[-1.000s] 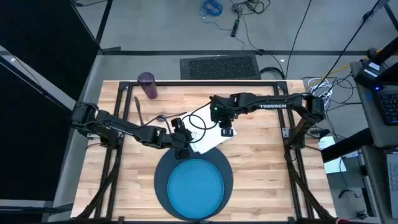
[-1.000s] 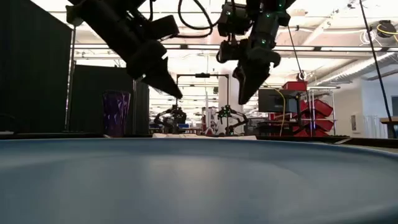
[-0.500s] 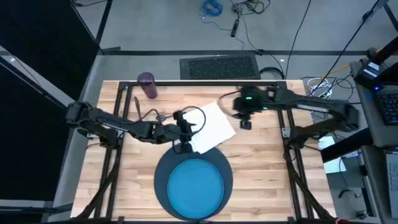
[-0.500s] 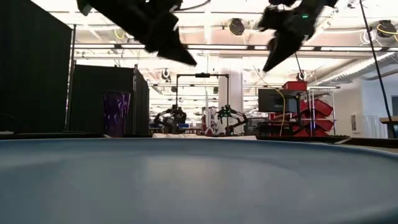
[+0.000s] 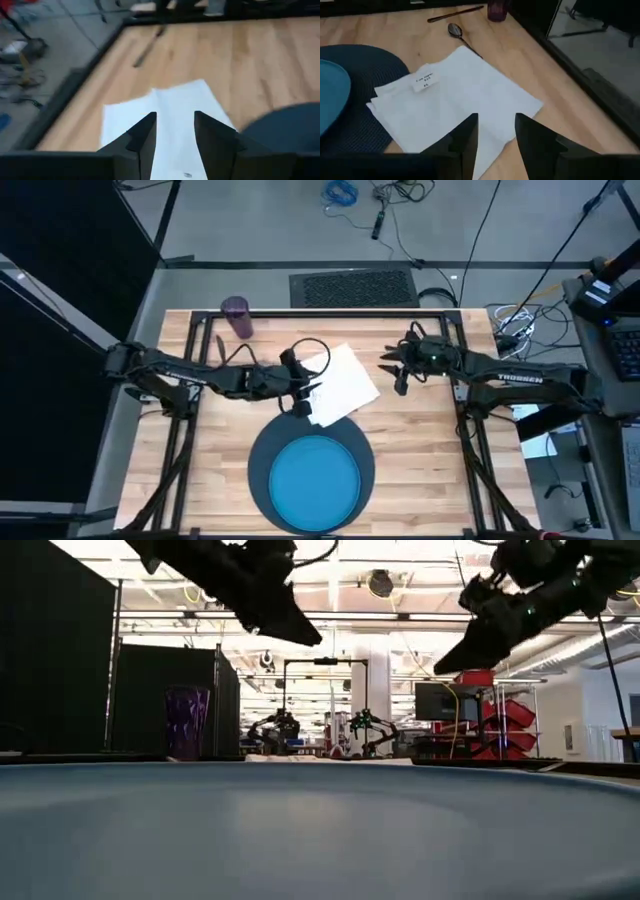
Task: Set table place
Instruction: Fold the white napkin
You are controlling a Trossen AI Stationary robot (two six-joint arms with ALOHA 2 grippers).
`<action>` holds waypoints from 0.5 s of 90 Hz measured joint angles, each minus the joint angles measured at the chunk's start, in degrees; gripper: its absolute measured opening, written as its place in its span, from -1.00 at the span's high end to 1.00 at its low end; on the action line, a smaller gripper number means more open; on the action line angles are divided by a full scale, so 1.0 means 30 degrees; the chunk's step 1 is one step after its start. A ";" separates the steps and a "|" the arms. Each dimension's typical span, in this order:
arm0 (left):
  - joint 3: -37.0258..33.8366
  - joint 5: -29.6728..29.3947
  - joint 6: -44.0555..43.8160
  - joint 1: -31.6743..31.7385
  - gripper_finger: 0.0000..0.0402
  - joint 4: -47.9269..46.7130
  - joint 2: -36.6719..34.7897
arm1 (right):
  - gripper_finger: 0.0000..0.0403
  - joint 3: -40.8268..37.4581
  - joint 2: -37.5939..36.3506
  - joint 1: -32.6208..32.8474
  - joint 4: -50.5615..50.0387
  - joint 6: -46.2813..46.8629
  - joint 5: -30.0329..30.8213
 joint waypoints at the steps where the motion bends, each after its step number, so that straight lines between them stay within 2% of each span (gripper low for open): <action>1: -0.0004 0.0131 0.0000 0.0000 0.42 -0.0075 0.0004 | 0.42 -0.0015 0.0048 0.0000 -0.0034 0.0034 0.0000; 21: -0.0004 0.0814 -0.0025 0.0237 0.42 0.0318 0.0223 | 0.42 -0.0047 0.1340 0.0000 0.0226 -0.0153 0.0128; 34: -0.0004 0.0890 -0.0045 0.0480 0.42 0.0292 0.0223 | 0.42 -0.0076 0.2540 0.0000 0.0852 0.0956 0.0138; 45: -0.0004 0.2048 0.0117 0.0761 0.42 0.0277 0.0223 | 0.42 -0.0076 0.3587 0.0000 0.1681 0.1921 0.0146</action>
